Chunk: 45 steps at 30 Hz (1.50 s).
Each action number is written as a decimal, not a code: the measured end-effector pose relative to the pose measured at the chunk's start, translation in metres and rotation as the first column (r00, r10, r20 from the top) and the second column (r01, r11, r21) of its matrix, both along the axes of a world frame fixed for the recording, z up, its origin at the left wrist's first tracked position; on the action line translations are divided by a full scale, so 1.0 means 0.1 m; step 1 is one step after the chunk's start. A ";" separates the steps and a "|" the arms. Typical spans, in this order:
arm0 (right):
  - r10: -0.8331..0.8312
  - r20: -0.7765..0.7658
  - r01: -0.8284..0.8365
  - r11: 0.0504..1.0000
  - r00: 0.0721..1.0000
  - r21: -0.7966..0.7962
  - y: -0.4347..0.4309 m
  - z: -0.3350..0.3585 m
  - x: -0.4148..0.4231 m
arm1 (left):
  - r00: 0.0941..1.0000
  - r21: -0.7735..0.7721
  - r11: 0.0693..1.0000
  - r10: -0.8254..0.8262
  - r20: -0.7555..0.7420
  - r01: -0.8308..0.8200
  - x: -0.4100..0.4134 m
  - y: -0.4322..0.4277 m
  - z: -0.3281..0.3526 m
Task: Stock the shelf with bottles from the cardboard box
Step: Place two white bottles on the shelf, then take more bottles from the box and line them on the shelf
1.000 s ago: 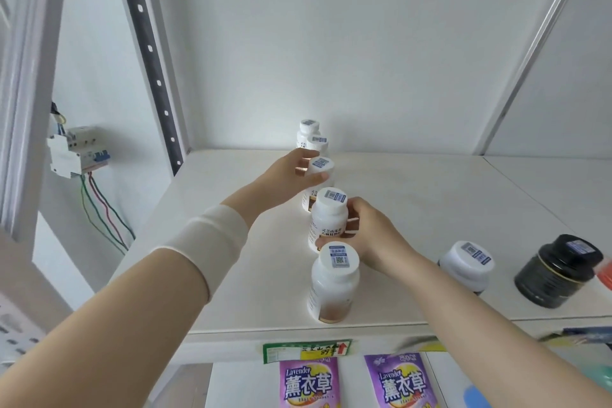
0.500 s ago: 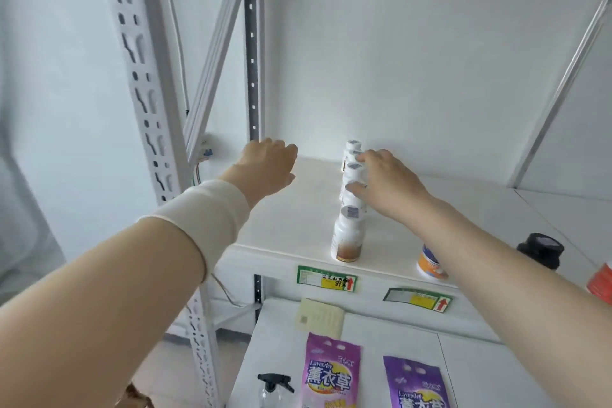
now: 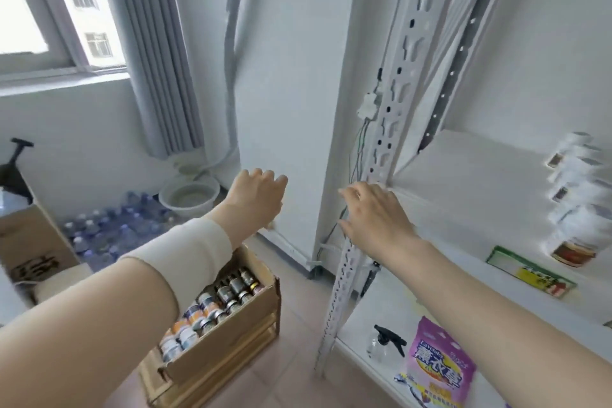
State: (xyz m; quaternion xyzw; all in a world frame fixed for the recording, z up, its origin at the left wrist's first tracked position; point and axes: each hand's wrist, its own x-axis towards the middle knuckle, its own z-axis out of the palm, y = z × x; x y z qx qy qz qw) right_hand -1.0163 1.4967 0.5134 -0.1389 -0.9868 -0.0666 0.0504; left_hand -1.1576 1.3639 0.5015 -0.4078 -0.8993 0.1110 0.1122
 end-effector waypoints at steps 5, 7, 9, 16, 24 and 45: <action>0.135 0.150 -0.131 0.991 0.979 -0.034 -0.49 -0.66 -0.98 | 0.963 -0.026 0.976 0.218 0.160 -0.217 -0.76 -0.81 -0.71; 0.163 0.215 -0.155 0.986 0.963 -0.055 -0.67 -0.93 -1.33 | 0.925 -0.039 0.955 0.294 0.241 -0.294 -1.02 -1.11 -1.02; 0.179 0.278 -0.160 0.983 0.944 -0.091 -0.84 -1.21 -1.64 | 0.884 -0.055 0.936 0.347 0.314 -0.348 -1.26 -1.36 -1.35; 0.256 0.528 -0.180 0.965 0.810 -0.191 -1.15 -2.23 -2.22 | 0.696 -0.162 0.872 0.470 0.543 -0.462 -1.65 -1.82 -2.44; 0.375 0.654 -0.226 0.925 0.657 -0.305 -1.19 -3.30 -2.89 | 0.456 -0.240 0.763 0.573 0.681 -0.600 -1.98 -1.84 -3.43; 0.497 0.452 -0.303 0.847 0.740 -0.436 -1.38 -6.18 -4.08 | 0.174 -0.388 0.777 0.527 0.832 -0.496 -2.98 -1.62 -5.96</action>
